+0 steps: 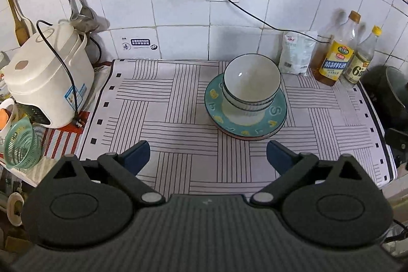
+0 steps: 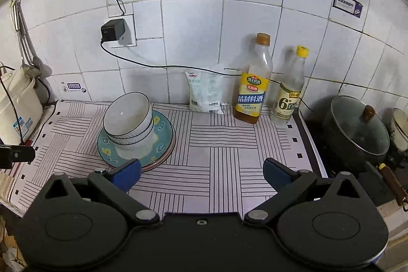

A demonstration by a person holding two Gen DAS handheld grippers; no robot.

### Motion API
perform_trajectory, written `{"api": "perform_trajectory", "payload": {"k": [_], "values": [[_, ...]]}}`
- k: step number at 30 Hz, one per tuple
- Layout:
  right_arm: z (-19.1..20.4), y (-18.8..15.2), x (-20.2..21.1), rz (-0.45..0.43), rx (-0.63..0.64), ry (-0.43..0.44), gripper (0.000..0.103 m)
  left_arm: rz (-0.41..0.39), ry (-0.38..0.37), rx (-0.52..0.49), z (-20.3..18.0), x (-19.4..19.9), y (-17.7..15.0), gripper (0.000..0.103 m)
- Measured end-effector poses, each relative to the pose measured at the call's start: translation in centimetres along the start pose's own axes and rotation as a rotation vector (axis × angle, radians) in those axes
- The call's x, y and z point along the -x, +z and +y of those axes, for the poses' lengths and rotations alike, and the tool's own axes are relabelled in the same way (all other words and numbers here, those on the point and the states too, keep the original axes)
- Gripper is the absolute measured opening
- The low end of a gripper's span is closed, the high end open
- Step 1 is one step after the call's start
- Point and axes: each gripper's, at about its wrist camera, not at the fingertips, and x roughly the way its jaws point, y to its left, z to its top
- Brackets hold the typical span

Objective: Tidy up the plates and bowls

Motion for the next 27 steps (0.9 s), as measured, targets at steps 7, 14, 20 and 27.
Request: {"api": "perform_trajectory", "payload": {"k": [7, 14, 20, 27], "values": [[0.3, -1.1, 1.7, -0.039, -0.026, 0.004, 0.103, -0.013, 0.015, -0.039, -0.5, 0.8, -1.0, 0.099], [1.6, -2.6, 2.7, -0.126, 0.018, 0.023, 0.103, -0.043, 0.054, -0.032, -0.1, 1.3, -1.8, 0.099], [2.6, -3.6, 3.6, -0.182, 0.046, 0.021, 0.103, -0.075, 0.051, -0.006, 0.4, 1.9, -2.5, 0.099], [3.1, -3.8, 3.4, -0.150, 0.032, 0.023, 0.103, -0.136, 0.077, -0.008, 0.3, 2.8, -3.4, 0.099]]}}
